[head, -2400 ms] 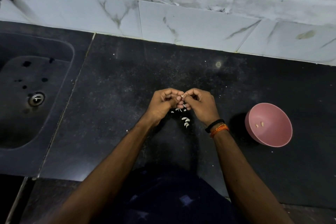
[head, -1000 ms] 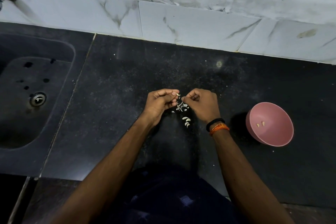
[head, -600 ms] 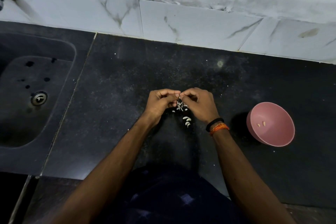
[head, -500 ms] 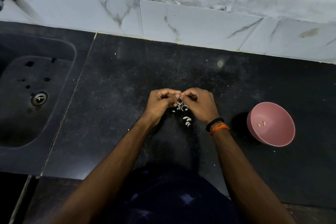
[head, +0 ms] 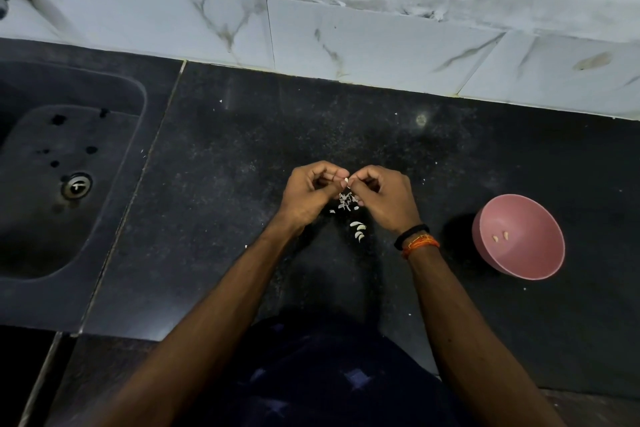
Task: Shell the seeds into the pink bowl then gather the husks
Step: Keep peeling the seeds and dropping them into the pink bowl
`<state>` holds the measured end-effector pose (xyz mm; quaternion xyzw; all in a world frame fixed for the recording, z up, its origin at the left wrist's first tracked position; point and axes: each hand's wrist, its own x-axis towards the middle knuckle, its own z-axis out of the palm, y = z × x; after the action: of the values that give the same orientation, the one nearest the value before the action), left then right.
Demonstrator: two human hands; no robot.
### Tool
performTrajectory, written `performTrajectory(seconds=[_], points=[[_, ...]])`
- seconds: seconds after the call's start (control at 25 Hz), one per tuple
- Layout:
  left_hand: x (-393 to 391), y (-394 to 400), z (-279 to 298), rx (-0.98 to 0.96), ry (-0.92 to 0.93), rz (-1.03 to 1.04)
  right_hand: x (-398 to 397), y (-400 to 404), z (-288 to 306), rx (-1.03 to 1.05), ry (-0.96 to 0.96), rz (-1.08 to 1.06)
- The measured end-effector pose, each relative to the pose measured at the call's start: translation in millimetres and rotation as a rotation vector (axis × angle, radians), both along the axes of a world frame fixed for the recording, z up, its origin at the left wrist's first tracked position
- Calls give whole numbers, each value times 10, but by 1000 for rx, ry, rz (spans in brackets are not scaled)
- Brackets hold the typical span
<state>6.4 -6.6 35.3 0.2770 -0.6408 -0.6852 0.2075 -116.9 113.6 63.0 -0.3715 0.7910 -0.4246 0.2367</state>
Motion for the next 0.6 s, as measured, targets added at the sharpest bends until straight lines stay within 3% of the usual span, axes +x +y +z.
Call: performTrajectory(seconds=[0.16, 0.6], points=[[23, -30, -9, -124, -44, -50, 7, 16, 18, 9, 35, 17], [17, -31, 47, -149, -41, -68, 10, -3, 16, 20, 89, 15]])
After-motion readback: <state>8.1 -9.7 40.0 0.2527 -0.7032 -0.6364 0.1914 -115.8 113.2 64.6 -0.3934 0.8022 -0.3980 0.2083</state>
